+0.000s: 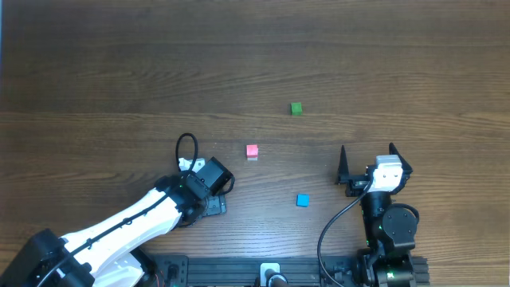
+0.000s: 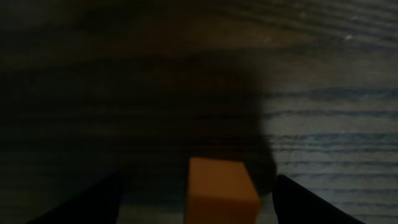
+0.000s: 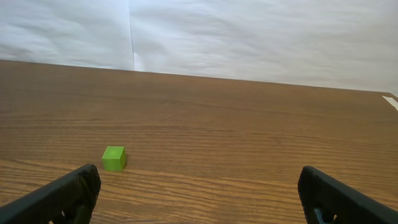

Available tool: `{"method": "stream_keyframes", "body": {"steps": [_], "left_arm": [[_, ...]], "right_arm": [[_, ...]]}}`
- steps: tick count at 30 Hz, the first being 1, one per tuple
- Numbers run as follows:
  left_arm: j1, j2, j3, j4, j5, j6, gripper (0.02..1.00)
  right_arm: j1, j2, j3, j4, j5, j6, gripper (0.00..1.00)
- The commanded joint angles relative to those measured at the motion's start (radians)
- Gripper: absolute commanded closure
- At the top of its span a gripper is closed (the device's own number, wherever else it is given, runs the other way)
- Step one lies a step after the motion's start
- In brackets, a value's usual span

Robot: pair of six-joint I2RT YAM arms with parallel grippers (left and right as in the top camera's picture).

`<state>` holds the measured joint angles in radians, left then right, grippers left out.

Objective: Stack Cubes

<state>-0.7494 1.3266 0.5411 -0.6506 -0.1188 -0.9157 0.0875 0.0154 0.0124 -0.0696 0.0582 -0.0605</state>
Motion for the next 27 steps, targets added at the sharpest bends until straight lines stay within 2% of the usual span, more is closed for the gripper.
{"method": "stream_keyframes", "body": {"steps": [1, 12, 24, 27], "left_arm": [[0.005, 0.013, -0.005, 0.024, -0.032, 0.048, 0.270], [0.005, 0.013, -0.005, 0.035, -0.032, 0.074, 0.533], [0.005, 0.013, -0.005, 0.035, -0.028, 0.074, 0.698], [0.005, 0.013, -0.004, 0.043, -0.029, 0.074, 0.766]], "right_arm": [[-0.006, -0.010, -0.007, -0.001, -0.006, -0.004, 0.009], [-0.006, -0.010, -0.007, -0.001, -0.006, -0.004, 0.009], [-0.006, -0.010, -0.007, -0.001, -0.006, -0.004, 0.009], [-0.006, -0.010, -0.007, -0.001, -0.006, -0.004, 0.009]]}}
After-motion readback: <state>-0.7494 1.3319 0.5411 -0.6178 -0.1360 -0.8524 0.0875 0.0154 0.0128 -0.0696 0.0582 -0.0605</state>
